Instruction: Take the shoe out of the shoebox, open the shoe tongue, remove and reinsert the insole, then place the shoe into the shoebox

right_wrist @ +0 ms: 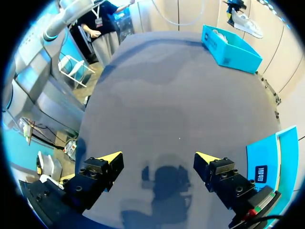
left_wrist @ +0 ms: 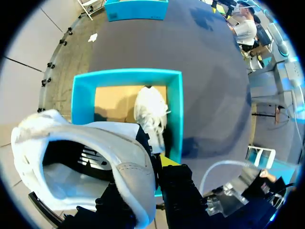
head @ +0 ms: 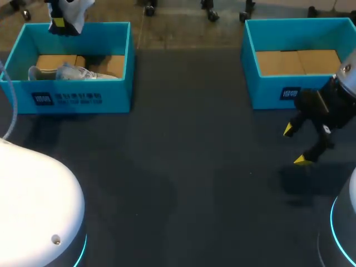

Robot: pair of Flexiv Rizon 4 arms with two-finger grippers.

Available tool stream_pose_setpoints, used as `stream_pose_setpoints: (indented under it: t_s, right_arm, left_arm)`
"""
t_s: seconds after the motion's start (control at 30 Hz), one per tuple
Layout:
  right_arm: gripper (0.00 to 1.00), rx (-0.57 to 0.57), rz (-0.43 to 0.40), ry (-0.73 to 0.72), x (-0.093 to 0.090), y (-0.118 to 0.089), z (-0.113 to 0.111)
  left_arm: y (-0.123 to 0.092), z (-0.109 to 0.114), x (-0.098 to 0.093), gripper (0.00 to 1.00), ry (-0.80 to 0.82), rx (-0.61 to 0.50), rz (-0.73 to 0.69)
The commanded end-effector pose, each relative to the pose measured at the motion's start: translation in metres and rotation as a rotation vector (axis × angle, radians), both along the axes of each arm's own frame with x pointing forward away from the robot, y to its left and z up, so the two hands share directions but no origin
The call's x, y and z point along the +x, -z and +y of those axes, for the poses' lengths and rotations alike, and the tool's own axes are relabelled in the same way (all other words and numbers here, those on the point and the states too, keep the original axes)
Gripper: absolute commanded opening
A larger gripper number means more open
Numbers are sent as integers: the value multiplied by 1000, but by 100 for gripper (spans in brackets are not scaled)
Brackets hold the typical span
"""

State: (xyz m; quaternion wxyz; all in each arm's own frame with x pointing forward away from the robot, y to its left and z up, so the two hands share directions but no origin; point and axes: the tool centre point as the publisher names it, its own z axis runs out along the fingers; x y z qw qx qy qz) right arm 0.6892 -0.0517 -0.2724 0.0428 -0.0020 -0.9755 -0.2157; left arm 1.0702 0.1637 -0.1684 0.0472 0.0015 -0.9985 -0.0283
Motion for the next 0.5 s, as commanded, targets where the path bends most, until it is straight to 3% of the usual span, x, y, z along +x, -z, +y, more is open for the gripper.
stream_pose_setpoints:
  t_s: [0.03, 0.27, 0.5]
  right_arm:
    - [100, -3, 0, 0, 0, 1, 1]
    - [100, -3, 0, 0, 0, 1, 1]
    - [100, -3, 0, 0, 0, 1, 1]
  left_arm:
    - [5, 16, 18, 0, 29, 4, 28]
    - [13, 38, 26, 0, 368, 1, 67]
    - [12, 42, 27, 0, 366, 6, 75]
